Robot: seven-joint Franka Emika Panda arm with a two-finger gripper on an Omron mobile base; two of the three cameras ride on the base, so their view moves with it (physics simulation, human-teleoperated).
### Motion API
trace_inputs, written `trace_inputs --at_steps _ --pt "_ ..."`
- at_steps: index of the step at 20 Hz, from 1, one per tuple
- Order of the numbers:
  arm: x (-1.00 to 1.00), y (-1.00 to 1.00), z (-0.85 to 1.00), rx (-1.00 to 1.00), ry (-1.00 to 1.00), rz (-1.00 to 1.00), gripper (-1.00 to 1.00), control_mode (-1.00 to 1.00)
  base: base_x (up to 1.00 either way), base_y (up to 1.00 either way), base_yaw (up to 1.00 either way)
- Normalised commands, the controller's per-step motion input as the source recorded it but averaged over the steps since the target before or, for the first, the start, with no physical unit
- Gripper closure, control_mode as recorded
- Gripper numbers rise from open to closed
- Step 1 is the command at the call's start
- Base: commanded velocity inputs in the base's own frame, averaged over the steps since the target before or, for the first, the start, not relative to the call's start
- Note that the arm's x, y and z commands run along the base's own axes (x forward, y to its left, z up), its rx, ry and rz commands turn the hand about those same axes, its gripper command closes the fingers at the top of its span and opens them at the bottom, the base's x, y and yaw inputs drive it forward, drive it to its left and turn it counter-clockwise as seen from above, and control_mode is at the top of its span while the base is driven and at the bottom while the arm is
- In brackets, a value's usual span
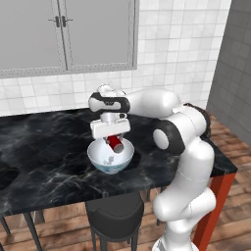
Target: Open the fridge, grab two sodas, and place both sodas inside the bowl with ice on the dining counter.
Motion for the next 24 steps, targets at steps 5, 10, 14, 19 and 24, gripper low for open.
trace_inputs --at_steps 5,10,14,19,24 --pt "0.15 0.16 -0.25 -0.03 0.08 0.0 1.0 -1.0 0.0 0.0 0.0" --pt "0.09 0.19 -0.24 -0.04 0.07 0.0 1.0 -1.0 0.0 0.0 0.0" --pt "0.1 0.15 -0.25 -0.04 0.06 0.0 1.0 -1.0 0.0 0.0 0.0" --pt "0.08 0.1 -0.21 -0.04 0.03 0.0 1.0 -1.0 0.0 0.0 0.0" --pt "0.0 0.03 -0.11 -0.01 0.0 0.0 1.0 -1.0 0.0 0.0 0.0"
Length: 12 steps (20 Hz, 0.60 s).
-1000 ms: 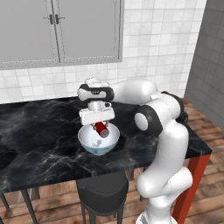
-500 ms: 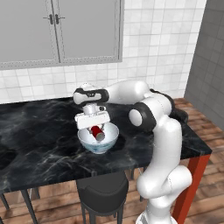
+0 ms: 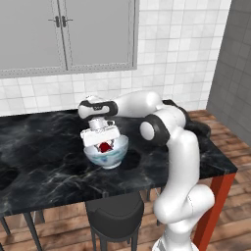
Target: Open the fridge, grab two sodas, and place both sodas inside the bowl with ice on the dining counter.
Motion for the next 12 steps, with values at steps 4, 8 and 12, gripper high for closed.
trace_inputs --at_steps 4,8,12 --pt "-0.27 0.0 -0.09 0.0 -0.04 0.0 -1.0 -1.0 0.0 0.0 0.0" --pt "-0.54 0.0 -0.07 -0.01 -0.07 0.0 -1.0 -1.0 0.0 0.0 0.0" --pt "-0.57 -0.01 0.0 0.0 -0.14 0.0 -1.0 -1.0 0.0 0.0 0.0"
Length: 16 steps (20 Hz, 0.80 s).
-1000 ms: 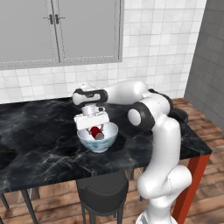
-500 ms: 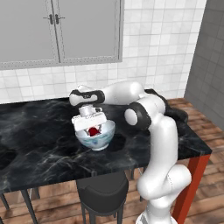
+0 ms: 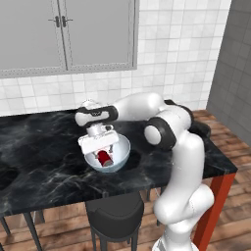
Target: Open the fridge, grab two sodas, and place both sodas inside the bowl with ice on the dining counter.
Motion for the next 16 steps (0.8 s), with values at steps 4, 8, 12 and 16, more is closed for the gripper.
trace_inputs --at_steps 4,8,12,16 --pt "-0.48 -0.14 0.0 0.0 -0.17 -0.01 -1.0 -1.0 0.0 0.0 0.0" --pt "-0.09 -0.11 0.06 -0.02 -0.17 0.0 -1.0 -1.0 0.0 0.0 0.0" --pt "0.03 -0.06 0.17 -0.03 -0.17 0.0 -1.0 -1.0 0.0 0.0 0.0" --pt "0.14 0.0 0.23 -0.04 -0.14 0.0 -1.0 -1.0 0.0 0.0 0.0"
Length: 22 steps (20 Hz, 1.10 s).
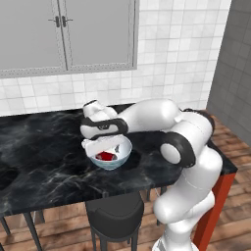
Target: Open the fridge, grab two sodas, and place both sodas inside the bowl with ice on the dining counter.
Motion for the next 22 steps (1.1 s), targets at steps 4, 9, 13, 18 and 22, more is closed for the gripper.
trace_inputs --at_steps 4,9,13,18,22 --pt "0.13 0.0 0.25 -0.03 -0.1 0.0 -1.0 -1.0 0.0 0.0 0.0" --pt "0.03 0.0 0.39 -0.02 -0.09 0.0 -1.0 -1.0 0.0 0.0 0.0" --pt "-0.07 0.0 0.53 0.0 -0.04 0.0 -1.0 -1.0 0.0 0.0 0.0" --pt "-0.25 0.0 0.47 0.0 0.0 0.0 -1.0 -1.0 0.0 0.0 0.0" --pt "-0.6 0.0 0.27 0.0 0.0 0.0 -1.0 -1.0 0.0 0.0 0.0"
